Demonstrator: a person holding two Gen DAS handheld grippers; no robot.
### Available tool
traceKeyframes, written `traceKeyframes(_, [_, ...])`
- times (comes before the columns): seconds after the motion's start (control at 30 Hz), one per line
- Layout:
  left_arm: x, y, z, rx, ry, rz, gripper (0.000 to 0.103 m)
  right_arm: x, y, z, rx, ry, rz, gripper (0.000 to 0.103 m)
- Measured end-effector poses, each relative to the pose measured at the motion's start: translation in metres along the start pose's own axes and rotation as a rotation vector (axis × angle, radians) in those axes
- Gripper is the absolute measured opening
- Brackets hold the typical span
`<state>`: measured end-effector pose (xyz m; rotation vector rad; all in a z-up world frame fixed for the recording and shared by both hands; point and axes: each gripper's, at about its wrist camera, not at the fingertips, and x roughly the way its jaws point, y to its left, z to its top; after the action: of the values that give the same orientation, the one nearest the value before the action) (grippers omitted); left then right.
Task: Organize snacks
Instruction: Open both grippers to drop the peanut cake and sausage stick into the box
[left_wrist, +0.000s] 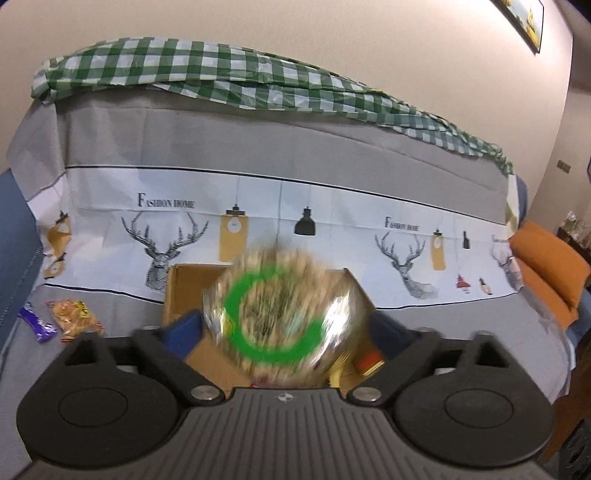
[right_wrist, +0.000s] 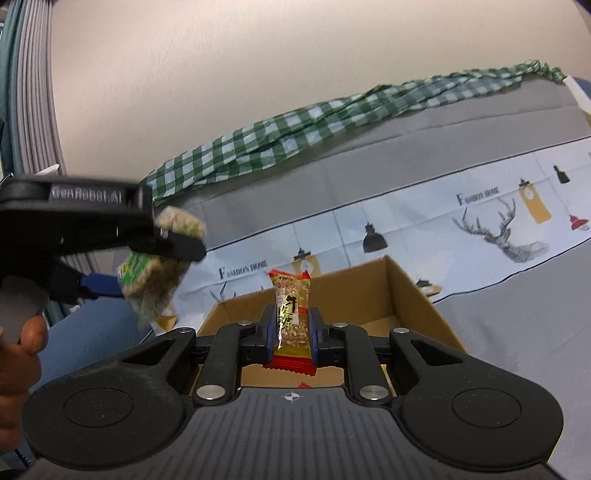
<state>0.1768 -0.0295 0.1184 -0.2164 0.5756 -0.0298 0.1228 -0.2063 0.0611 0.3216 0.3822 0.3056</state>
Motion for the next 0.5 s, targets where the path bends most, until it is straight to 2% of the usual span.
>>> traceKeyframes(0.03, [-0.002, 0.002, 0.000, -0.007, -0.010, -0.010, 0.102, 0.000, 0.000, 0.000, -0.003, 0.000, -0.011, 0.037])
traceKeyframes(0.07, [-0.004, 0.004, -0.001, -0.011, -0.023, -0.015, 0.102, 0.000, 0.001, 0.000, -0.004, -0.001, -0.023, 0.067])
traceKeyframes(0.1, [-0.008, 0.008, -0.003, -0.014, -0.039, -0.017, 0.102, 0.000, 0.001, 0.000, -0.006, -0.005, -0.035, 0.078])
traceKeyframes(0.13, [-0.011, 0.012, -0.005, -0.020, -0.057, -0.016, 0.102, -0.001, 0.002, 0.000, -0.009, -0.008, -0.038, 0.085])
traceKeyframes(0.23, [-0.024, 0.029, -0.014, -0.044, -0.109, -0.010, 0.102, 0.000, 0.003, -0.001, -0.019, 0.001, -0.039, 0.085])
traceKeyframes(0.33, [-0.038, 0.050, -0.024, -0.059, -0.155, 0.004, 0.096, 0.001, 0.003, -0.001, -0.020, 0.008, -0.052, 0.085])
traceKeyframes(0.4, [-0.046, 0.069, -0.030, -0.074, -0.160, 0.009, 0.085, 0.001, 0.004, -0.002, -0.024, 0.012, -0.058, 0.085])
traceKeyframes(0.47, [-0.049, 0.092, -0.034, -0.103, -0.128, 0.002, 0.061, 0.003, 0.005, -0.002, -0.032, 0.018, -0.063, 0.085])
traceKeyframes(0.5, [-0.050, 0.105, -0.037, -0.122, -0.106, 0.001, 0.054, 0.003, 0.006, -0.002, -0.035, 0.024, -0.065, 0.084])
